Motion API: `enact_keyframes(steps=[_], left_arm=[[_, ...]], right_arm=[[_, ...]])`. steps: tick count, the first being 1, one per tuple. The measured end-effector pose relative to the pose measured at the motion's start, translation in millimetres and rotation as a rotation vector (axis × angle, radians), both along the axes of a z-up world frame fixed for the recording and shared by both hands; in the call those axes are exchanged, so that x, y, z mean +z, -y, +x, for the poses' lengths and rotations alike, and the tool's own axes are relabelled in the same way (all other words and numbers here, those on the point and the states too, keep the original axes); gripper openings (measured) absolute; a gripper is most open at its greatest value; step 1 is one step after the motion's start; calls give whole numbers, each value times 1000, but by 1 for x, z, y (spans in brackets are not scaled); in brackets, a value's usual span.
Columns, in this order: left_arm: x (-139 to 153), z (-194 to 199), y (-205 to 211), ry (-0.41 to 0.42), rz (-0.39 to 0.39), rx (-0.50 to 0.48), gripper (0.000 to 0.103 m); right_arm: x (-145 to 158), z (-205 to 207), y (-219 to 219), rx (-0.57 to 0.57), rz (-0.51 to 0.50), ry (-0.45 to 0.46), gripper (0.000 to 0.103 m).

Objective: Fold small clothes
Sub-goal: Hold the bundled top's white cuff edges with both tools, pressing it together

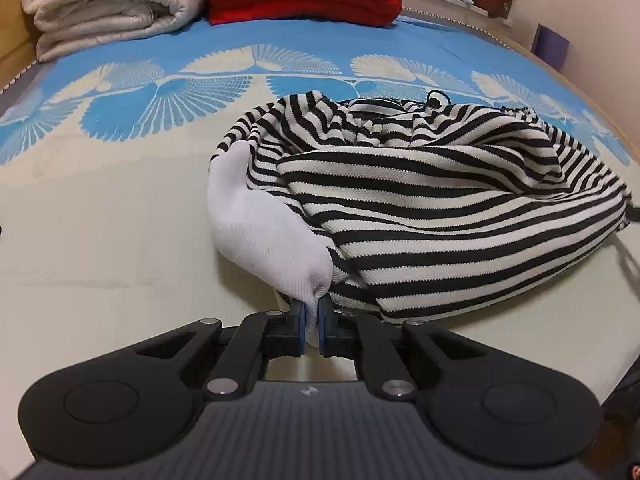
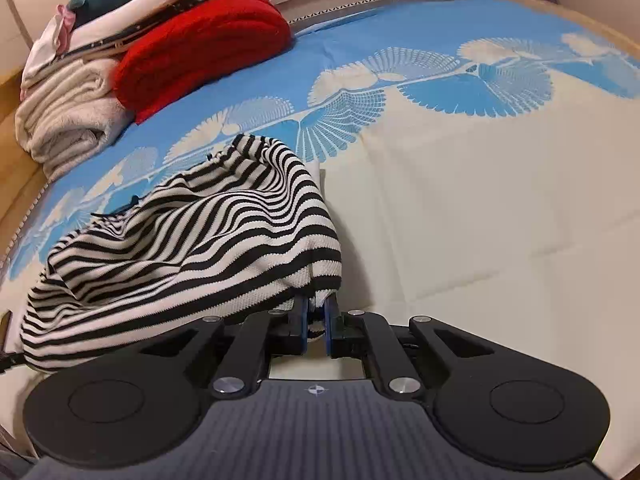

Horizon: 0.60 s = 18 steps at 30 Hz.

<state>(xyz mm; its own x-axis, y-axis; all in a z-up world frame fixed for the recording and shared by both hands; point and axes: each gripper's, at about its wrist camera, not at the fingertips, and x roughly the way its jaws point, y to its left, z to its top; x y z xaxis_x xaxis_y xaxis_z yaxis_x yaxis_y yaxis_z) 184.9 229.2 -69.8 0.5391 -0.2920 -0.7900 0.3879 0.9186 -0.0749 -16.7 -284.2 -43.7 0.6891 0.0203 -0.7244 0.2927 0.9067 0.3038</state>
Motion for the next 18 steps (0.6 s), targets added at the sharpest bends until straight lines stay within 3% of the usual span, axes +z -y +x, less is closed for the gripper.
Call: enact_keyframes(steps=[3, 5, 6, 8, 9, 12, 15, 16, 18], left_arm=[[-1, 4, -4, -19, -21, 0, 6], [-8, 9, -2, -44, -15, 2, 7], [-10, 10, 1, -45, -4, -2, 7], [-10, 8, 5, -35, 11, -1, 7], [-8, 7, 4, -35, 11, -2, 9], [5, 0, -4, -42, 12, 41, 40], [42, -16, -10, 57, -2, 55, 65], [54, -21, -10, 86, -20, 46, 70], [79, -24, -2, 142, -41, 15, 74]], right_arm=[[7, -1, -2, 21, -9, 36, 7], [-9, 10, 1, 11, -40, -93, 5], [-19, 15, -1, 7, -105, -161, 0], [-25, 18, -3, -12, -198, -198, 0], [-22, 15, 3, -36, -183, -184, 0], [-6, -3, 16, -153, -160, -114, 0], [16, -15, 7, -116, -87, -7, 7], [25, -16, -3, -65, -58, 29, 13], [40, -10, -25, 36, -37, 98, 42]])
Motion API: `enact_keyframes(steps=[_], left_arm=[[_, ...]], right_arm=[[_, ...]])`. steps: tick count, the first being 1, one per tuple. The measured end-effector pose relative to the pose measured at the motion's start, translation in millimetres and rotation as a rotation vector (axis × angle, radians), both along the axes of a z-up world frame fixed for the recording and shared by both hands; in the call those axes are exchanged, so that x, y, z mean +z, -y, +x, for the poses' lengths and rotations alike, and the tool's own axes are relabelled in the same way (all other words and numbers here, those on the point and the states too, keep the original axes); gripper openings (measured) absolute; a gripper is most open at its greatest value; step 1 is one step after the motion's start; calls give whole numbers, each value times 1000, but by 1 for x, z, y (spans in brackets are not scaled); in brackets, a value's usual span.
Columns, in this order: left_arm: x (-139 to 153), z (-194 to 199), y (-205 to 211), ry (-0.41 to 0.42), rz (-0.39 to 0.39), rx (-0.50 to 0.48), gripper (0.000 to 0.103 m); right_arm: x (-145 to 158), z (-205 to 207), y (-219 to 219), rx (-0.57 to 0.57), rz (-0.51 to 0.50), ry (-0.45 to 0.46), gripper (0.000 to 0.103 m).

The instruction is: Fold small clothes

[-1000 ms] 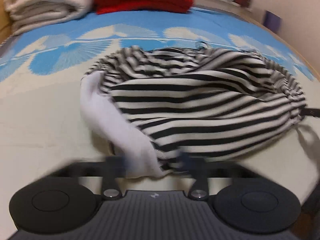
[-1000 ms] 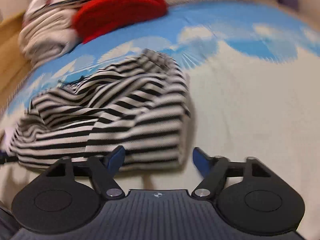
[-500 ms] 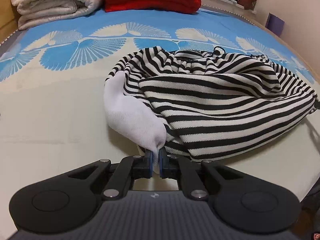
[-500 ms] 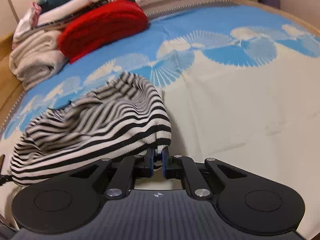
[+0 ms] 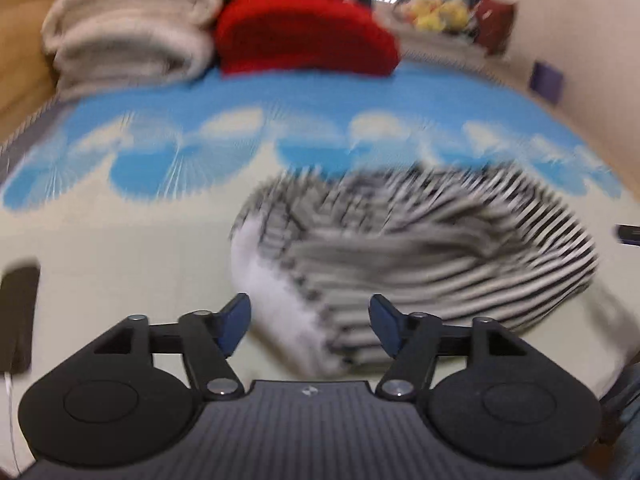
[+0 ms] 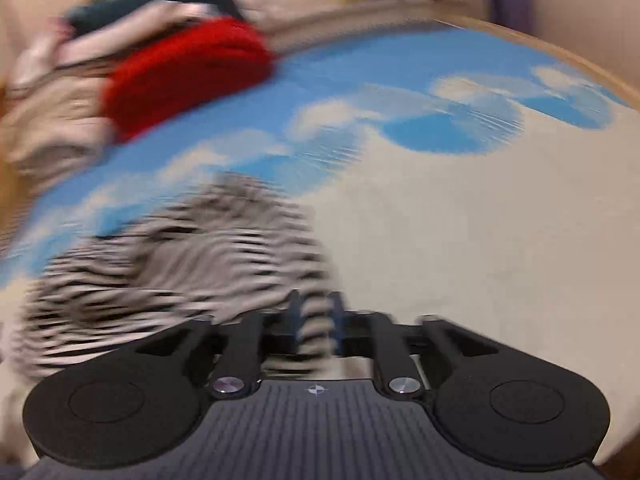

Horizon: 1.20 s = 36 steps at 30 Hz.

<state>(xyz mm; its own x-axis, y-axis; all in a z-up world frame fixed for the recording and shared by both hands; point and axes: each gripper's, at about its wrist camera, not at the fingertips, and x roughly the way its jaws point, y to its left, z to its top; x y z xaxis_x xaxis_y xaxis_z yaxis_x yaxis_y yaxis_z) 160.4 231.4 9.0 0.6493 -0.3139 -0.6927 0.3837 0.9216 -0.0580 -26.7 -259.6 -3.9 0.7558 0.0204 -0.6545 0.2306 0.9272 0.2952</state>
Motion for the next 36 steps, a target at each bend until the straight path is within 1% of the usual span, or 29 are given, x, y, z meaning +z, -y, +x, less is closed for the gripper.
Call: enact_keyframes(steps=[2, 3, 4, 5, 7, 8, 10, 12, 13, 14, 15, 16, 17, 18, 19, 21, 23, 24, 26, 27, 28, 29, 30, 31, 32, 33, 34, 35, 36], left_arm=[[21, 6, 19, 71, 13, -45, 80], [26, 10, 29, 96, 23, -57, 87], [28, 19, 42, 118, 41, -67, 88], [26, 31, 54, 125, 59, -87, 88], [11, 59, 74, 92, 91, -121, 88], [0, 75, 82, 59, 107, -121, 88], [-25, 104, 95, -6, 126, -116, 88], [-47, 124, 104, -62, 137, -124, 87], [-58, 131, 108, -83, 140, -129, 83], [-66, 135, 110, -96, 137, -136, 75], [-72, 138, 108, -102, 125, -151, 40], [-75, 141, 109, -125, 108, -175, 17], [-74, 144, 111, -139, 105, -182, 16], [-68, 143, 111, -120, 110, -180, 13], [-59, 140, 108, -88, 102, -187, 11], [-41, 136, 98, -69, 44, -184, 11], [-24, 134, 86, -23, -20, -170, 11], [-17, 136, 82, -1, -47, -147, 11], [-10, 148, 79, 14, -123, -88, 12], [-11, 159, 80, 12, -156, -37, 14], [-17, 170, 85, 1, -167, 10, 21], [-30, 181, 91, -14, -152, 58, 28], [-42, 188, 95, -21, -128, 98, 50], [-58, 196, 100, -35, -86, 136, 68], [-73, 202, 105, -60, -39, 154, 76], [-84, 207, 110, -85, 0, 165, 83], [-89, 207, 108, -88, 11, 170, 86], [-90, 206, 107, -80, 15, 173, 88], [-89, 205, 107, -75, 25, 175, 92]], right_arm=[[17, 21, -27, 120, -28, 54, 52], [24, 38, -41, 176, -53, 79, 54], [28, 55, -52, 211, -74, 89, 55], [30, 70, -61, 240, -96, 93, 60], [22, 108, -73, 295, -133, 83, 68], [14, 129, -76, 304, -145, 47, 74], [-4, 163, -80, 282, -159, -12, 74], [-26, 188, -82, 281, -142, -61, 74], [-35, 196, -82, 276, -122, -74, 74], [-43, 201, -82, 265, -104, -79, 70], [-52, 205, -84, 261, -94, -95, 45], [-57, 212, -87, 248, -110, -125, 21], [-59, 215, -89, 236, -119, -142, 8], [-55, 213, -90, 232, -109, -125, 7], [-50, 212, -89, 231, -98, -115, 6], [-31, 200, -83, 240, -70, -71, 5], [-8, 191, -75, 236, -38, -3, 5], [4, 189, -70, 207, -25, 54, 5], [15, 192, -64, 161, -3, 129, 5], [16, 199, -63, 132, 6, 159, 5], [12, 206, -64, 111, 6, 172, 4], [2, 214, -66, 92, 0, 177, 4], [-13, 223, -70, 71, -16, 174, 5], [-32, 234, -74, 55, -30, 145, 5], [-52, 245, -76, 40, -40, 84, 11], [-73, 254, -76, 17, -40, -17, 21], [-88, 258, -75, -2, -21, -77, 24], [-96, 258, -74, -3, -4, -82, 28], [-97, 257, -74, 1, -9, -64, 29]])
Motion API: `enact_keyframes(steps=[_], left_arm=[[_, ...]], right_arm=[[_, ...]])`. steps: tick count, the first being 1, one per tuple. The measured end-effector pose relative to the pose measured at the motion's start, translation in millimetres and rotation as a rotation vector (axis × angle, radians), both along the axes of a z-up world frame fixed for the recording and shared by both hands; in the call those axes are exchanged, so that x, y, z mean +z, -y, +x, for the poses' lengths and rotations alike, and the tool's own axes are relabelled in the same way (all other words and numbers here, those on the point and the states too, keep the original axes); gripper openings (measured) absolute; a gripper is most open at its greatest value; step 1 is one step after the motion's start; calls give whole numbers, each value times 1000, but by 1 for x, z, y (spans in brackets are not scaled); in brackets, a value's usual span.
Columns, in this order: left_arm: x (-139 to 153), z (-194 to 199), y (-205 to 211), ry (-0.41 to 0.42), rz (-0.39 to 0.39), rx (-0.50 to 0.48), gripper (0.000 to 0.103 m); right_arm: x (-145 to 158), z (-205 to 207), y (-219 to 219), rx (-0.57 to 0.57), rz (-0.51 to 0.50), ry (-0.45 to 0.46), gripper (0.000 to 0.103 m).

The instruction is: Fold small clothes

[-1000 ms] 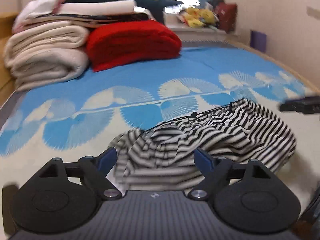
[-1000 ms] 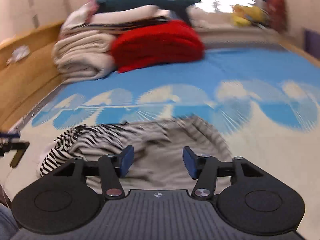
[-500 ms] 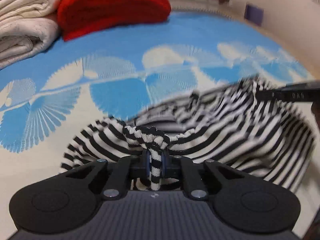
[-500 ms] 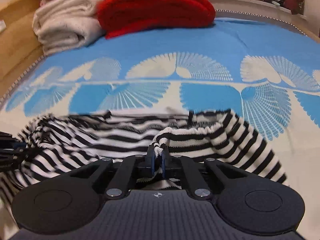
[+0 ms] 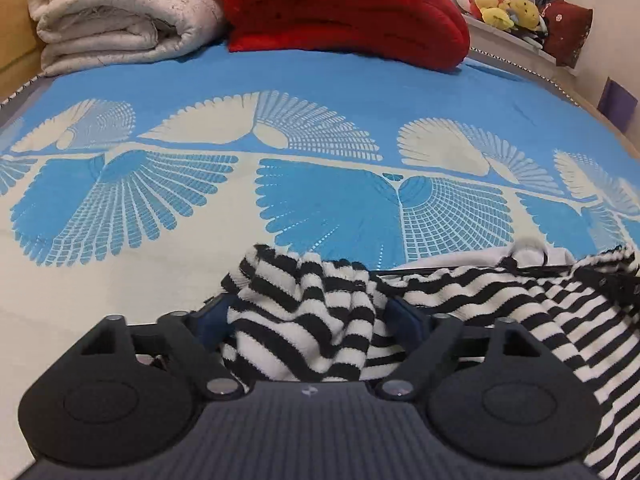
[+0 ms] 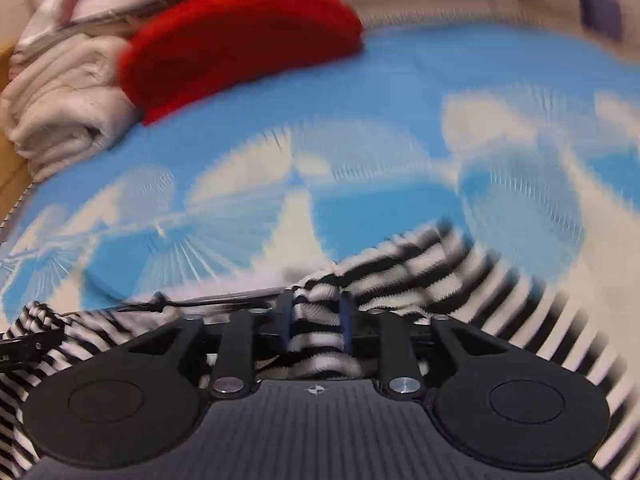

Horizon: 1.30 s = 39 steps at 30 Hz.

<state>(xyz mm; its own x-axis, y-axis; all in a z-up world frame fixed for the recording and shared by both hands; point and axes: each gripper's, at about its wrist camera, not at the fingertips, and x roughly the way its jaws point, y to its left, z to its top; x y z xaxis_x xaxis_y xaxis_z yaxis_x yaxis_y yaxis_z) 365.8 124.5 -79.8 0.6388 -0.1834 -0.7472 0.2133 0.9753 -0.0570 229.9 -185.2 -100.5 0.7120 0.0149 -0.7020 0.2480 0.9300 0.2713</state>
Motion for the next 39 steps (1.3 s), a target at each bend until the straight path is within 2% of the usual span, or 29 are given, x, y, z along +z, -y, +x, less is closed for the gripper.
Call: enact_keyframes(steps=[3, 4, 5, 6, 8, 9, 10, 11, 12, 14, 16, 18, 19, 22, 24, 25, 27, 28, 31, 33, 34, 35, 36, 38, 39], left_arm=[[11, -6, -8, 28, 26, 16, 97], [17, -6, -13, 31, 4, 25, 97], [21, -6, -19, 29, -23, 33, 97], [25, -6, -25, 24, -51, 41, 101], [26, -4, -31, 25, -72, 66, 103], [23, -3, -30, 18, -57, 66, 103], [16, 0, -27, 1, -26, 61, 103], [7, 3, -24, -15, 4, 53, 103], [-1, 5, -21, -27, 25, 41, 103], [-14, 7, -20, -47, 19, 35, 103], [-14, 11, -23, -65, -14, 55, 103], [-6, 13, -27, -87, -46, 64, 103], [1, 13, -30, -94, -73, 67, 103], [22, 2, -36, -111, -160, 20, 103], [34, -10, -36, -117, -153, -17, 103], [38, -16, -36, -115, -145, -34, 103], [41, -27, -36, -106, -113, -70, 103], [41, -33, -36, -94, -88, -84, 103], [33, -36, -34, -59, 17, -93, 103], [15, -25, -38, -74, 92, -53, 103], [3, -17, -43, -104, 120, -26, 103], [-5, -10, -48, -137, 108, -12, 103], [-10, -4, -55, -181, 63, 1, 103], [-5, 1, -67, -223, -19, 58, 103], [3, -1, -69, -207, -32, 68, 103]], right_arm=[[19, -1, 13, -14, 30, 21, 37], [26, -4, 21, -36, 58, 45, 40], [32, -8, 28, -64, 80, 60, 48], [37, -9, 35, -96, 96, 68, 51], [39, -13, 42, -98, 100, 68, 51], [35, -12, 43, -89, 79, 52, 48], [27, -10, 41, -82, 45, 27, 44], [19, -6, 38, -81, 14, 1, 33], [8, -5, 35, -77, -13, -24, 28], [-8, -3, 30, -62, -41, -19, 28], [-8, -5, 30, -59, -48, 12, 30], [-4, -7, 40, -73, 36, 24, 35], [0, -7, 51, -86, 113, 17, 36], [17, -17, 76, -142, 367, -21, 52], [25, -26, 89, -171, 505, -54, 62], [27, -29, 93, -182, 548, -84, 62], [29, -34, 95, -187, 565, -97, 62], [38, -46, 94, -183, 527, -82, 62], [49, -58, 86, -193, 327, -13, 62], [38, -56, 86, -208, 234, -25, 61], [27, -53, 89, -222, 232, -48, 61], [16, -49, 94, -241, 250, -84, 57], [8, -48, 98, -256, 283, -109, 54], [16, -50, 99, -273, 295, -75, 53], [25, -51, 99, -274, 300, -50, 54]])
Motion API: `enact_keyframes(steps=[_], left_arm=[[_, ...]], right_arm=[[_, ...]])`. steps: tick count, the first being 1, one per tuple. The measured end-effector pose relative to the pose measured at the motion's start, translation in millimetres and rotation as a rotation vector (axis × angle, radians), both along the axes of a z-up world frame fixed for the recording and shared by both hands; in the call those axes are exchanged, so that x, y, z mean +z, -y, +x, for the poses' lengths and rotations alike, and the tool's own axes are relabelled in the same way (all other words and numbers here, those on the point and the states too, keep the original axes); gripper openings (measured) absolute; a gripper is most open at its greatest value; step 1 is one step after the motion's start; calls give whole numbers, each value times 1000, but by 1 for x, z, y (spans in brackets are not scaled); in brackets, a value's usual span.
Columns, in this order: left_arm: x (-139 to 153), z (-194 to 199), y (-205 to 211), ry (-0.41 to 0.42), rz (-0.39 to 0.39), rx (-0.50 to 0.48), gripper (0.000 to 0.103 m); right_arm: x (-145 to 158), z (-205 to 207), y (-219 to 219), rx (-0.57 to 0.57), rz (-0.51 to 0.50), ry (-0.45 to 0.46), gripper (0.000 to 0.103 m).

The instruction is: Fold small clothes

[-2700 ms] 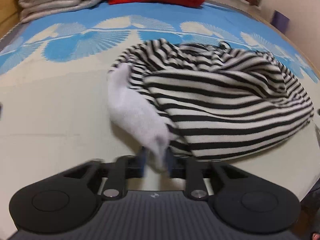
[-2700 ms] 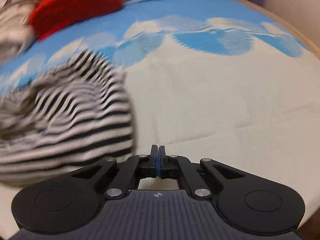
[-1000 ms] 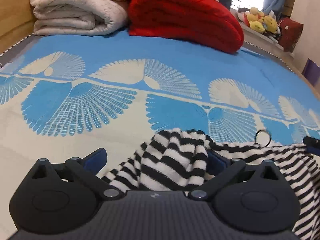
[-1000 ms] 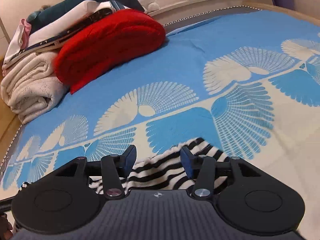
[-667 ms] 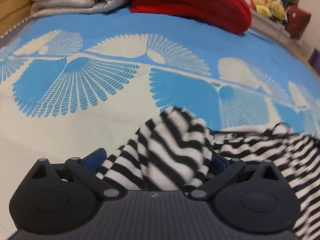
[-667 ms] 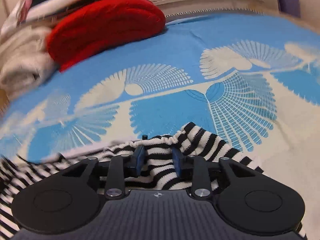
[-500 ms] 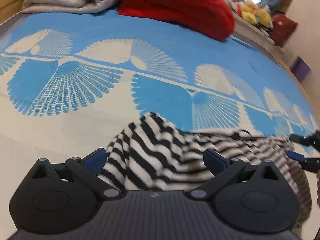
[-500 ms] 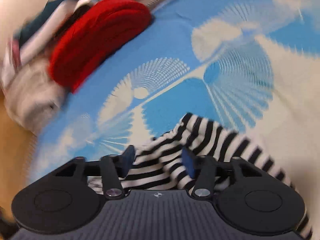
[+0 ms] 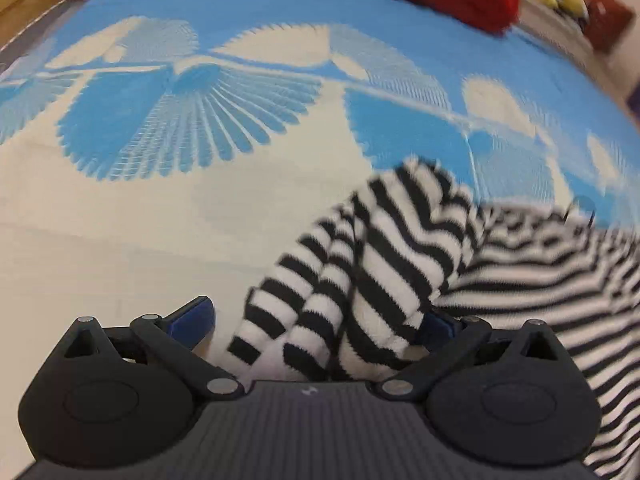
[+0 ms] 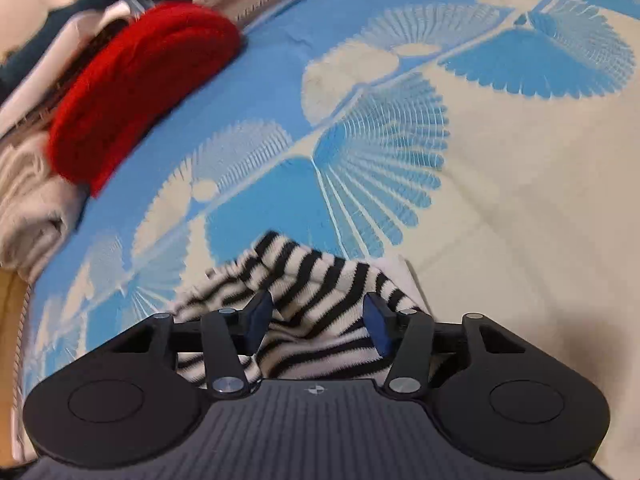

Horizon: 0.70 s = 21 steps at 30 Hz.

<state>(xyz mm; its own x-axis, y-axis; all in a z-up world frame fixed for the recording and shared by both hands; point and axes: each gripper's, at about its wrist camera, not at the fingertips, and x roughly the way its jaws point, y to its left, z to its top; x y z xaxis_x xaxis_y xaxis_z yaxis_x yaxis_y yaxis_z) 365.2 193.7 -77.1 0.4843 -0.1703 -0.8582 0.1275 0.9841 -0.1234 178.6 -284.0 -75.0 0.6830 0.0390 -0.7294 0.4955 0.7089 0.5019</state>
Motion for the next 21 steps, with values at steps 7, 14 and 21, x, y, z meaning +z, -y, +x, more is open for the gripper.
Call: enact_keyframes(steps=[7, 14, 21], left_arm=[[84, -73, -2, 236, 17, 17, 103], [95, -202, -5, 301, 79, 78, 103], [24, -301, 6, 299, 167, 131, 103]], right_arm=[[99, -64, -46, 94, -83, 251, 83], [101, -199, -121, 172, -261, 281, 94], [57, -267, -175, 238, -422, 233, 94]])
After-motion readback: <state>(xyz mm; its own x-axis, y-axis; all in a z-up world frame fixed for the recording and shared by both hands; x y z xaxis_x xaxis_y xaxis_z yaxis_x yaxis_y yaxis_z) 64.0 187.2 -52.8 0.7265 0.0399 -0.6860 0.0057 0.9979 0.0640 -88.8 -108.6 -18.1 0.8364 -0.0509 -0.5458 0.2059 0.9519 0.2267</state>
